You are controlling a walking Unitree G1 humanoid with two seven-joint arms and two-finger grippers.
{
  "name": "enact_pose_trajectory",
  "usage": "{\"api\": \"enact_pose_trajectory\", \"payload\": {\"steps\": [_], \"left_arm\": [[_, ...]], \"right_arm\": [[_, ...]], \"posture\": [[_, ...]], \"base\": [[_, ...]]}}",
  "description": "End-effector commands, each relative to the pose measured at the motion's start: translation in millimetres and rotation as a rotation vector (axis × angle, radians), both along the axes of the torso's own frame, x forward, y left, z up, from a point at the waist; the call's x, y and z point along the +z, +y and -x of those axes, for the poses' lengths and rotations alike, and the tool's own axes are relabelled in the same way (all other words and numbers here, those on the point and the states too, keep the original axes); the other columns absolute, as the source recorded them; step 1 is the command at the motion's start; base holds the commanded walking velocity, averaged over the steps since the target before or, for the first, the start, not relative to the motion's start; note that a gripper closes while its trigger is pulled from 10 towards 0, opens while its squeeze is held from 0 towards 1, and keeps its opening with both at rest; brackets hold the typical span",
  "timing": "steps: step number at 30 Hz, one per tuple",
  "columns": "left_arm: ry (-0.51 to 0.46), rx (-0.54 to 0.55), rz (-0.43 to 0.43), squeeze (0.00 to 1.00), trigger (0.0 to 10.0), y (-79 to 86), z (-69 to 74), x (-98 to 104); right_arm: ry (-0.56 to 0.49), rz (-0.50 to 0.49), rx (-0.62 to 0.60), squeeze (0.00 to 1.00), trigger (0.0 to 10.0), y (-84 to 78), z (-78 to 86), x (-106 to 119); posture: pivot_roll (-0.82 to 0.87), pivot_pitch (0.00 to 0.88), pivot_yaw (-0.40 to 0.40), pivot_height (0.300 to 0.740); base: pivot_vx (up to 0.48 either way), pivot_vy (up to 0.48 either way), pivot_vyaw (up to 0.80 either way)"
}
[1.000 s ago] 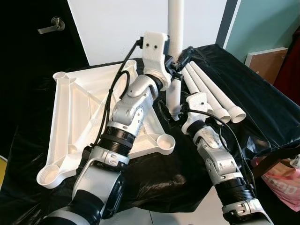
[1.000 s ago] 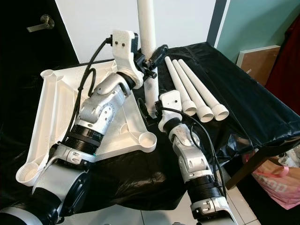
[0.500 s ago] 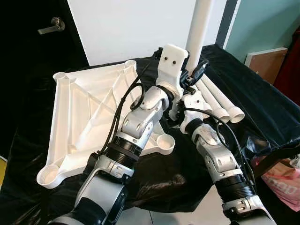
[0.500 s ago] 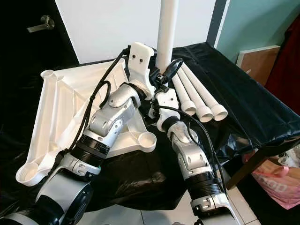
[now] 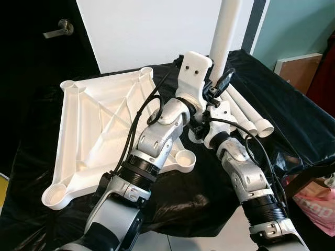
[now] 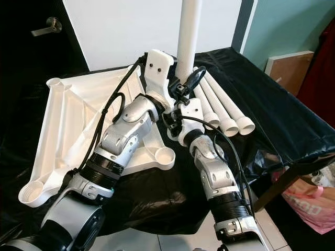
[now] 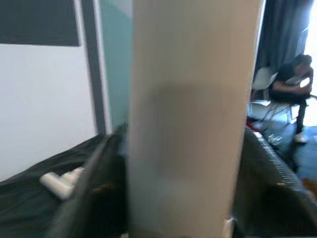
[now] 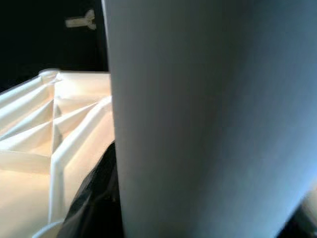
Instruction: Building children table
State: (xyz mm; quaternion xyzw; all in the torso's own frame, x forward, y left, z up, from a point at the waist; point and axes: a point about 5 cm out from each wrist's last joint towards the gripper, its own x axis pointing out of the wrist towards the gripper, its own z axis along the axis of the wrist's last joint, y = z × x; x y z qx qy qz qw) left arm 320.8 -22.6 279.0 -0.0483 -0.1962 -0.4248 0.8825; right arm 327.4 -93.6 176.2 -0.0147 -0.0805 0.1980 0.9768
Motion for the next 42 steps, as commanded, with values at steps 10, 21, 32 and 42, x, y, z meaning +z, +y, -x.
{"api": "enact_pose_trajectory", "payload": {"steps": [10,21,32,42], "left_arm": [[-0.058,-0.079,-0.012,0.0,10.0,-1.8,6.3,3.9],[-0.057,0.023,-0.006,0.0,10.0,16.4,0.0,-3.8],[0.04,0.153,-0.084,0.0,10.0,39.8,-11.2,-39.6],[0.228,0.145,-0.39,0.0,10.0,65.6,-8.7,-103.3]], "right_arm": [[0.069,-0.147,-0.138,0.0,10.0,-16.3,-7.3,0.4],[0.1,-0.235,-0.255,0.0,10.0,-31.8,-12.4,-0.4],[0.133,-0.228,-0.231,0.0,10.0,-28.1,-10.3,-4.4],[0.082,-0.119,-0.214,0.0,10.0,-23.9,-6.5,-9.1]], "posture": [[-0.21,0.0,0.045,0.74],[-0.2,0.0,0.043,0.74],[-0.2,0.0,0.04,0.74],[-0.18,0.0,0.032,0.74]], "base": [[0.0,0.0,0.0],[0.0,0.0,0.0],[0.0,0.0,0.0],[0.0,0.0,0.0]]}}
